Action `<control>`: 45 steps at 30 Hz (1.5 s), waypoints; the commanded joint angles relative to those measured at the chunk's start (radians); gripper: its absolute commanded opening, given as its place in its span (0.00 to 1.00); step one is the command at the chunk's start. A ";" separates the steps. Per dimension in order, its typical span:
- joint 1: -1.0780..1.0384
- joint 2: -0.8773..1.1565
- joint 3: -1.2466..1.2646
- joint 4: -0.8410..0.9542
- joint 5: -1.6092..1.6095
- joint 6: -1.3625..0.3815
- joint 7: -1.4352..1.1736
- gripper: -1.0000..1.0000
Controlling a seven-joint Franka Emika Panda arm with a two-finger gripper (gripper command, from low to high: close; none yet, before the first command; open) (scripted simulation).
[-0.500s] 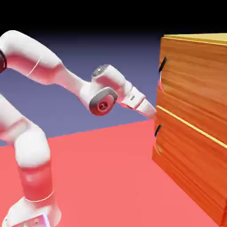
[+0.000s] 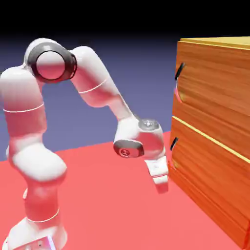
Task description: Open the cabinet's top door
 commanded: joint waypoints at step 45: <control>1.299 1.632 -1.379 0.305 1.760 -0.367 -0.655 0.50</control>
